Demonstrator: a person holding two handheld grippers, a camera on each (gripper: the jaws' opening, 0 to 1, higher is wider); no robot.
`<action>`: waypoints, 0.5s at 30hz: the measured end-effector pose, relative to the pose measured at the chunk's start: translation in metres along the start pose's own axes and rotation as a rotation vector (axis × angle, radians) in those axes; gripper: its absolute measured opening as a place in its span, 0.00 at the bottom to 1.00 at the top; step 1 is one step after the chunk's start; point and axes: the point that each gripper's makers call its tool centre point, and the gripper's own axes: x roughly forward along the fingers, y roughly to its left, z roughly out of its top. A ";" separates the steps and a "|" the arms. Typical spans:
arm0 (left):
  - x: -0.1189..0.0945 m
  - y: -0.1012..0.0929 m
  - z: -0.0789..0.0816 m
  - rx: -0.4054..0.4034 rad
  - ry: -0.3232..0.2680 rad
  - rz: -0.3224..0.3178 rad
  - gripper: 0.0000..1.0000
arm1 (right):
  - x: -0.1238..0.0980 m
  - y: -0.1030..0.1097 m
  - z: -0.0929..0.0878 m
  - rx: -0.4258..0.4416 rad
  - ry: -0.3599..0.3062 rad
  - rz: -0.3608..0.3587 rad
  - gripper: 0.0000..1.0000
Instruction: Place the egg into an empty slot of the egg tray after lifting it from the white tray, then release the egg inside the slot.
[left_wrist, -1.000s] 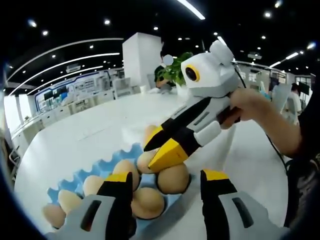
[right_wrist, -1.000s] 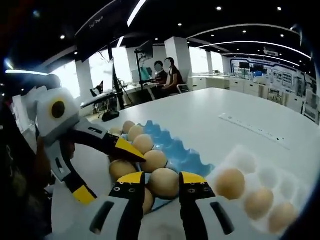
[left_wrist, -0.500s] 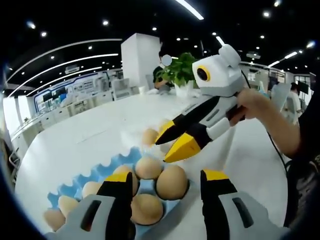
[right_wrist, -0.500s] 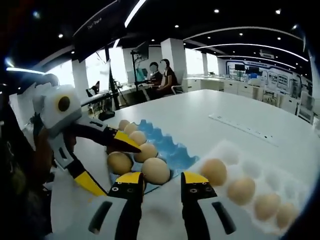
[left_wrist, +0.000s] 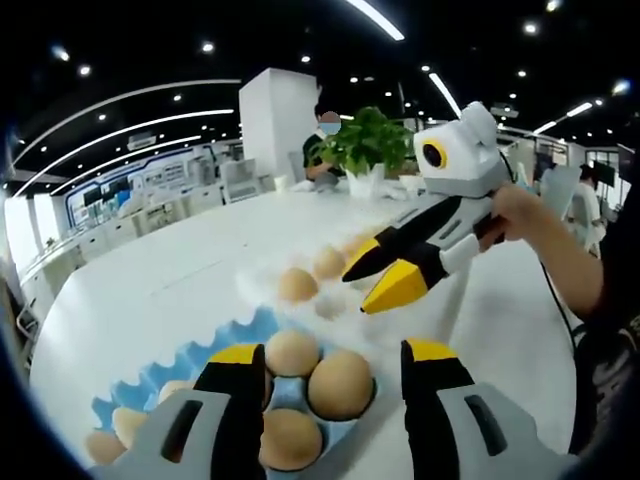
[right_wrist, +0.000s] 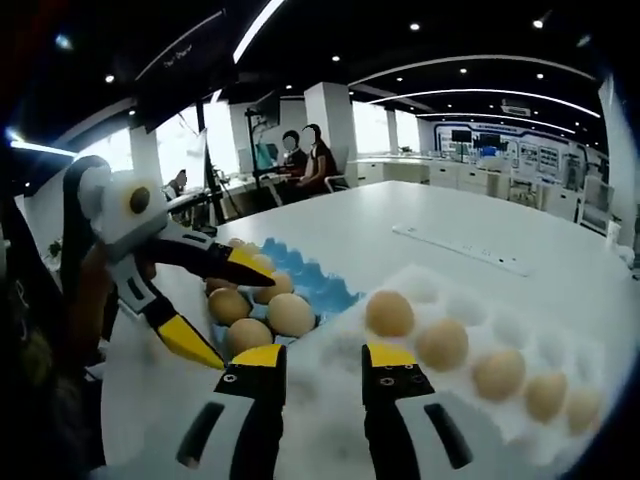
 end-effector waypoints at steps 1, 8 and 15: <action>0.000 0.000 0.000 -0.002 -0.001 0.000 0.56 | -0.004 0.006 -0.003 0.001 0.000 -0.005 0.31; 0.004 -0.001 0.001 -0.008 0.001 0.000 0.56 | -0.021 0.018 -0.019 0.019 -0.006 -0.030 0.31; 0.009 -0.002 0.002 -0.009 0.001 -0.002 0.56 | -0.029 0.015 -0.027 0.034 -0.010 -0.045 0.32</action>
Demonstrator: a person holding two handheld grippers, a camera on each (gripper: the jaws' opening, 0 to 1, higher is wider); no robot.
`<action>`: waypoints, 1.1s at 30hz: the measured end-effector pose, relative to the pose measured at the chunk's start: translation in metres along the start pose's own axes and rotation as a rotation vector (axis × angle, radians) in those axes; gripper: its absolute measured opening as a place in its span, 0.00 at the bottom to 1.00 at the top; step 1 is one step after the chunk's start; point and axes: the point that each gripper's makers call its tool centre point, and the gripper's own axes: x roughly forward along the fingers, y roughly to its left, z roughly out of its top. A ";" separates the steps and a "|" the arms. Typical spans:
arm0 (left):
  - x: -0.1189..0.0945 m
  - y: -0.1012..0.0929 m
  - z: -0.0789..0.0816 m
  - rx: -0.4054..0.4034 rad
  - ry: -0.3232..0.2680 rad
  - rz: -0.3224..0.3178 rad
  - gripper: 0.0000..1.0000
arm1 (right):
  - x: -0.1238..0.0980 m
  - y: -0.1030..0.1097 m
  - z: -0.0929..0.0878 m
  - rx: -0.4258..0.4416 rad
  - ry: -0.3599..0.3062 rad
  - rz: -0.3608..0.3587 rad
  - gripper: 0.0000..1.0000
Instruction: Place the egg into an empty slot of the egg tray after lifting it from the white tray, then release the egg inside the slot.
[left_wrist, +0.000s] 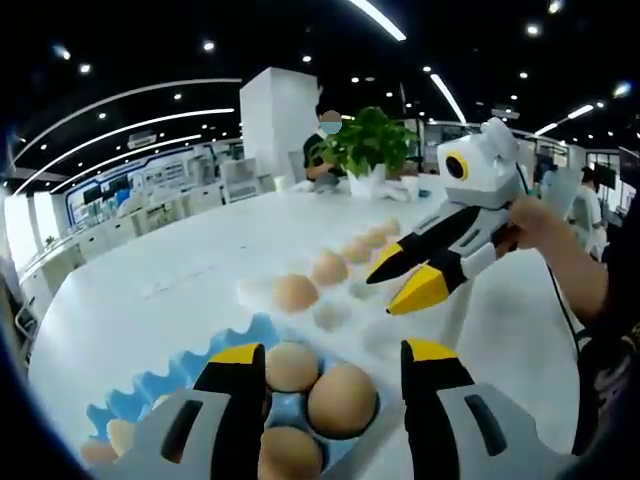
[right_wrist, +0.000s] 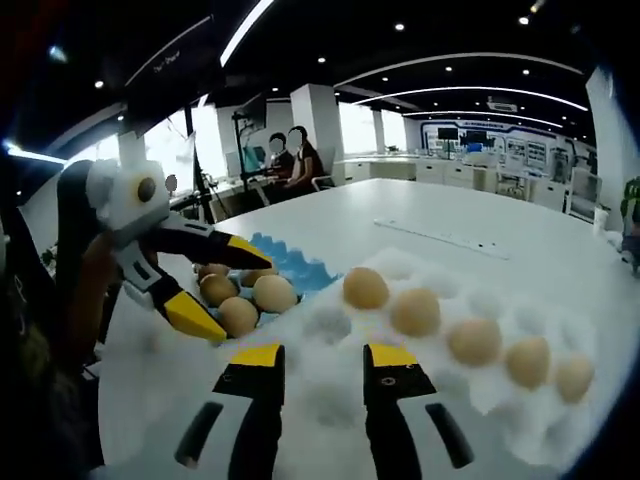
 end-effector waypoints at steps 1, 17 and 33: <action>0.001 0.000 0.000 0.000 0.000 -0.001 0.56 | -0.001 -0.002 0.000 0.002 -0.005 -0.003 0.32; 0.014 0.000 0.010 -0.002 -0.001 -0.010 0.55 | -0.008 -0.016 -0.010 0.057 -0.034 -0.017 0.32; 0.033 0.010 0.023 -0.012 -0.007 -0.011 0.55 | -0.006 -0.015 -0.007 0.032 -0.043 0.002 0.34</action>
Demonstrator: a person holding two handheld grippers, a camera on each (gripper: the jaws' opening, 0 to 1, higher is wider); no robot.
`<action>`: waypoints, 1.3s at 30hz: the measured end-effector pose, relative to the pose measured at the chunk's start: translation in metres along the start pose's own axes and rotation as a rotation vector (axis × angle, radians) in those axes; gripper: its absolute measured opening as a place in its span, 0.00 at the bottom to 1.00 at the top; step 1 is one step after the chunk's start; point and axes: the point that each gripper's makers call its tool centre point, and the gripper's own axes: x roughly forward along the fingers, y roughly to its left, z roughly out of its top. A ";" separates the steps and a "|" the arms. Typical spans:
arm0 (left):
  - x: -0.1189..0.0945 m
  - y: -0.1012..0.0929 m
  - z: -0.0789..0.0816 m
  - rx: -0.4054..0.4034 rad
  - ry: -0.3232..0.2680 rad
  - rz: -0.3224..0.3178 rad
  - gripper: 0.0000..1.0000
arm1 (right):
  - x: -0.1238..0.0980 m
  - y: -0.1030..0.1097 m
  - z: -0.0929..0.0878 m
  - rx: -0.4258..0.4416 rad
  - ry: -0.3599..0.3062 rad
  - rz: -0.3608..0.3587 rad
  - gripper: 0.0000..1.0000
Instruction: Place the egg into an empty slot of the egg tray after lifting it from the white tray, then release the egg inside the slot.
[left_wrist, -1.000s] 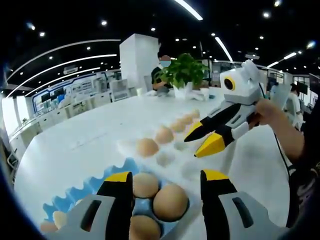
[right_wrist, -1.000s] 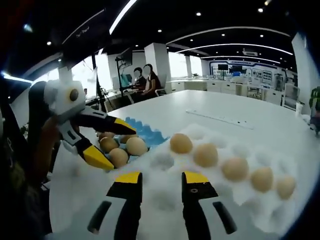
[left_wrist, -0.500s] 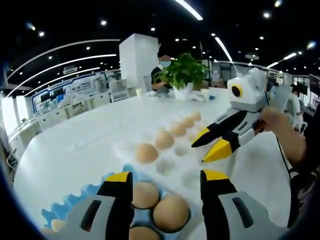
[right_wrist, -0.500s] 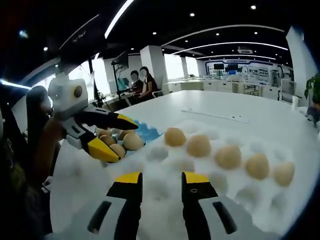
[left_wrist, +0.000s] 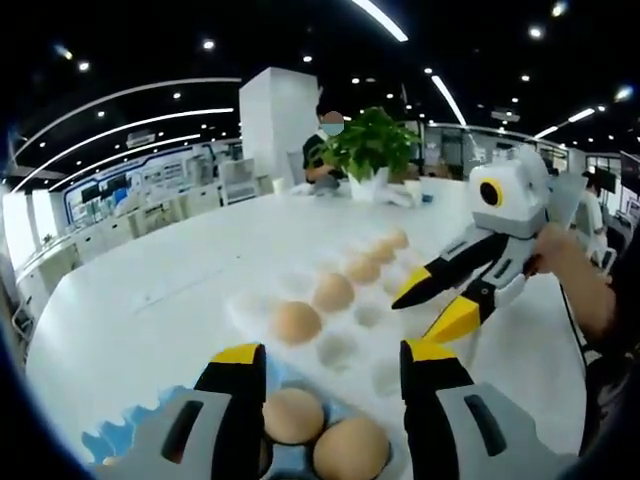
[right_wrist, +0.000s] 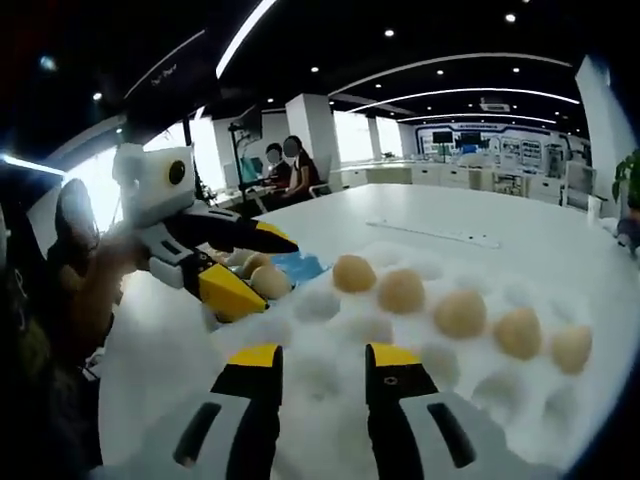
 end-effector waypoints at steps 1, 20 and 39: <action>0.001 0.001 0.000 -0.001 -0.001 -0.001 0.55 | 0.000 0.000 0.000 0.001 -0.002 0.001 0.34; 0.025 0.012 0.009 -0.015 0.027 -0.017 0.51 | 0.000 0.005 0.001 -0.015 -0.009 0.008 0.35; 0.049 0.018 0.003 0.004 0.083 -0.043 0.48 | 0.001 0.001 0.001 -0.026 -0.015 0.012 0.37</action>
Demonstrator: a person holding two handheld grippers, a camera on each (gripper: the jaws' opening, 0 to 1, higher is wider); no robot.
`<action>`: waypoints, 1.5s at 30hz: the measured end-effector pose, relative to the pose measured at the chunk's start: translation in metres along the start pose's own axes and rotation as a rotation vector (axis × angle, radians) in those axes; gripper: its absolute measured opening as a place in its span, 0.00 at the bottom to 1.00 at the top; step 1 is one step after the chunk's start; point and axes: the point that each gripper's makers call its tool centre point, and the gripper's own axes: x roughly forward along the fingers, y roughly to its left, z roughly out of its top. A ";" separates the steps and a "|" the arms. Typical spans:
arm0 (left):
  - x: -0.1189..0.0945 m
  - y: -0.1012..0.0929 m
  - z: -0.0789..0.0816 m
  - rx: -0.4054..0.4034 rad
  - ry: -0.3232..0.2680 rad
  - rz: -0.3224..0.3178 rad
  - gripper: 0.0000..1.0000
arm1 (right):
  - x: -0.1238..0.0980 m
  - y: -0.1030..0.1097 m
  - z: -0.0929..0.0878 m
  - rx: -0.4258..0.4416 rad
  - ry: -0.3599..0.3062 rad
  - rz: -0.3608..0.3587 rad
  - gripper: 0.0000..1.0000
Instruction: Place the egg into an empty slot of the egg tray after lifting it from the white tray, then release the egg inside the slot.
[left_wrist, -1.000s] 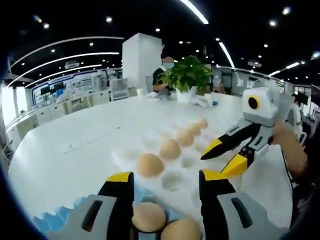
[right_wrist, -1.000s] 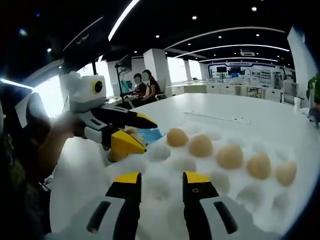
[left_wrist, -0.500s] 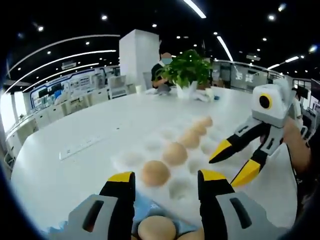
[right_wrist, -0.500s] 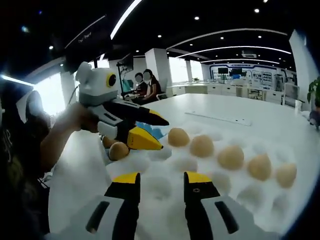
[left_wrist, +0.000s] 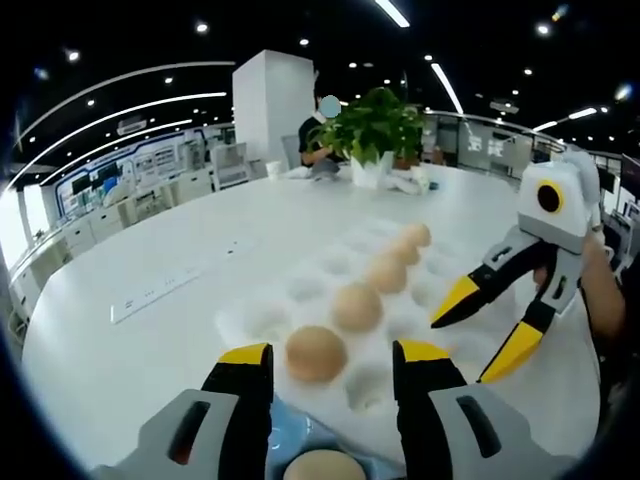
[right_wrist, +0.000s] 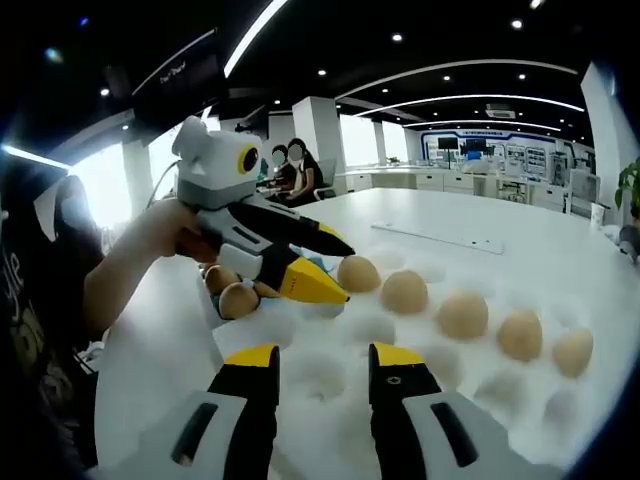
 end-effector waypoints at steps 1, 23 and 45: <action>0.001 -0.001 -0.002 0.000 0.004 -0.004 0.47 | 0.000 0.000 0.000 -0.001 0.001 0.000 0.37; 0.008 0.000 -0.007 0.031 0.038 0.007 0.43 | 0.004 0.000 -0.001 -0.004 0.007 -0.012 0.38; 0.010 0.008 -0.008 0.029 0.040 0.032 0.26 | 0.002 0.010 -0.002 -0.011 -0.003 0.005 0.40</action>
